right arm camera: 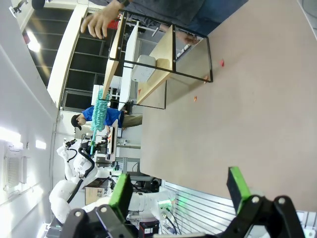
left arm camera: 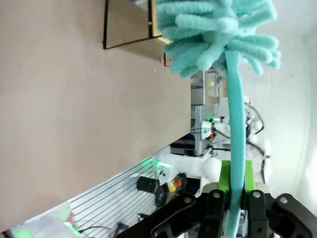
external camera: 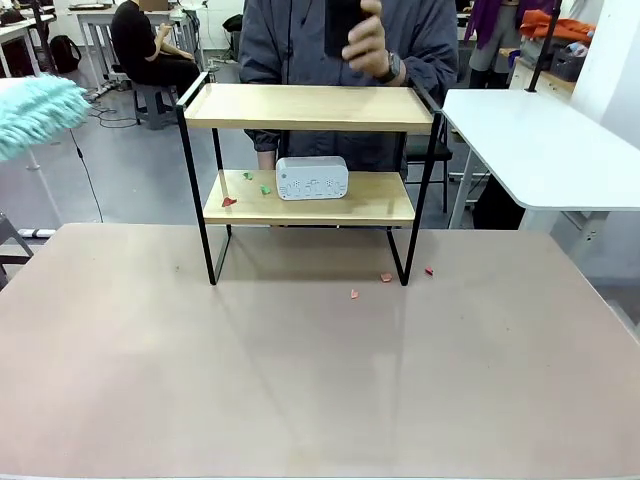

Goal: Clean the shelf.
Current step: Clean the specific tier of the Shelf with the Duster once objects are removed, then clean the remaining tier of the Shelf with the Duster once objects are removed.

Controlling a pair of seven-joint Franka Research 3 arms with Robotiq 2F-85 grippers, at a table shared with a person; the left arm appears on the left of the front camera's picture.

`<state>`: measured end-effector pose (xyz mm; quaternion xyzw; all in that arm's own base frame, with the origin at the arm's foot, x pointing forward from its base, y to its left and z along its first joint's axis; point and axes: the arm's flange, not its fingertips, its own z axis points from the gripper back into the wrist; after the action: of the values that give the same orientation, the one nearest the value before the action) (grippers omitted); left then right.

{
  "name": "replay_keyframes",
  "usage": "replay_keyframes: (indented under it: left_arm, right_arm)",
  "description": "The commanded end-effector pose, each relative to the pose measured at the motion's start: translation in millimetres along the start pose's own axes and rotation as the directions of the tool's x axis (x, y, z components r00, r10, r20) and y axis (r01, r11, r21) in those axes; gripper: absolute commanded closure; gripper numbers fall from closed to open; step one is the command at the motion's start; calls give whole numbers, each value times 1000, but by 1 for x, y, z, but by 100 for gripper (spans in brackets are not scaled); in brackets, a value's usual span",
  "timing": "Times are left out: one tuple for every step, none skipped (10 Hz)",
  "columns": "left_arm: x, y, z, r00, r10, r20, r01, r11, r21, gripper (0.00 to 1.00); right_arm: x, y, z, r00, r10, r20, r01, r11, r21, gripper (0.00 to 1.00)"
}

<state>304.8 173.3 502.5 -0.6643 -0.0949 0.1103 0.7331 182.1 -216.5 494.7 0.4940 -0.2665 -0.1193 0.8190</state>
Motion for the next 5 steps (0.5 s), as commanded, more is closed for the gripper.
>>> replay_keyframes:
  left_arm:
    - [-21, -13, 20, 996, -89, -16, 89, 996, -3, 87]
    - [-21, -13, 20, 996, -89, -16, 89, 996, -3, 87]
    - [-21, -13, 20, 996, -89, -16, 89, 996, -3, 87]
    - [-21, -13, 20, 996, -89, -16, 89, 996, -3, 87]
    - [-21, -13, 20, 996, -89, -16, 89, 996, -3, 87]
  right_arm:
    - [1, 1, -1, 1000, 27, 15, -27, 999, 24, 0]
    - [1, 1, -1, 1000, 27, 15, -27, 999, 24, 0]
    - [1, 1, -1, 1000, 27, 15, -27, 999, 24, 0]
    - [1, 1, -1, 1000, 27, 15, -27, 999, 24, 0]
    - [1, 1, -1, 1000, 27, 15, -27, 999, 24, 0]
